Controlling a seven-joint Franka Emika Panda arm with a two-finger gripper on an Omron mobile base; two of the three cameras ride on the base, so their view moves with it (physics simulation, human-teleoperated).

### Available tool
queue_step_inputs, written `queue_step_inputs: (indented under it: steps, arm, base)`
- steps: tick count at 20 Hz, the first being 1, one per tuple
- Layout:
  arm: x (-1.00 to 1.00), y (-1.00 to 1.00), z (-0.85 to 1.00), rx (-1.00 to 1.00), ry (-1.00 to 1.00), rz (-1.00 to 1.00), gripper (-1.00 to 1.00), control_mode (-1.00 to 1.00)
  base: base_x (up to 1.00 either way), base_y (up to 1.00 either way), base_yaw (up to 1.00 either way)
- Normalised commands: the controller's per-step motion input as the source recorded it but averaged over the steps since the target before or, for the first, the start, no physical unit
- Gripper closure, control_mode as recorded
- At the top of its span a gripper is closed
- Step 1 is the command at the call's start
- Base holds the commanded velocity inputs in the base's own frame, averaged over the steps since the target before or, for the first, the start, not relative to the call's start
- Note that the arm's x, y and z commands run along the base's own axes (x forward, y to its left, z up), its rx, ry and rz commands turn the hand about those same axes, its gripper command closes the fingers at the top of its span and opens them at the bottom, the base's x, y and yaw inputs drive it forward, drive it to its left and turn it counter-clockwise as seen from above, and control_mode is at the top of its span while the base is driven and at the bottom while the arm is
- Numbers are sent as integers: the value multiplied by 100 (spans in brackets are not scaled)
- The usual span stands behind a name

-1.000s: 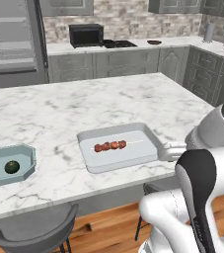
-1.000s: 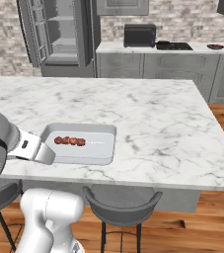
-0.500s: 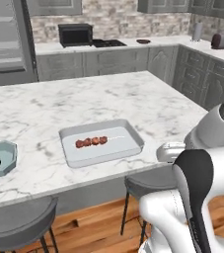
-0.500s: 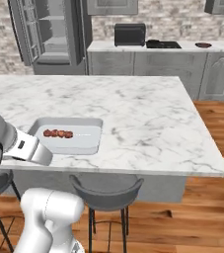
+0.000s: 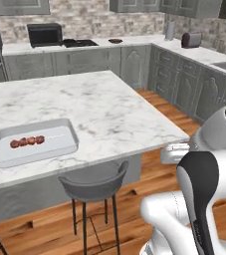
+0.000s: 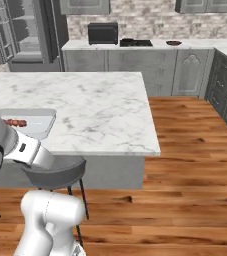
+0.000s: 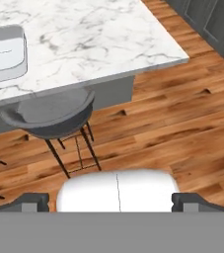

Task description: Place the cold items (mushroom and squash) from the fridge in one tupperware on the dining counter. Place the warm items (kebab skewer and hot dog) in the stove area in another tupperware.

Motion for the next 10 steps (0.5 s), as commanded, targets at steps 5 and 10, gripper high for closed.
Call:
queue_step_inputs:
  steps: [5, 10]
  arm:
    - [0, 0, 0, 0, 0, 0, -100, 100]
    - [0, 0, 0, 0, 0, 0, -100, 100]
  base:
    - [-3, -100, -3]
    - [17, -100, 0]
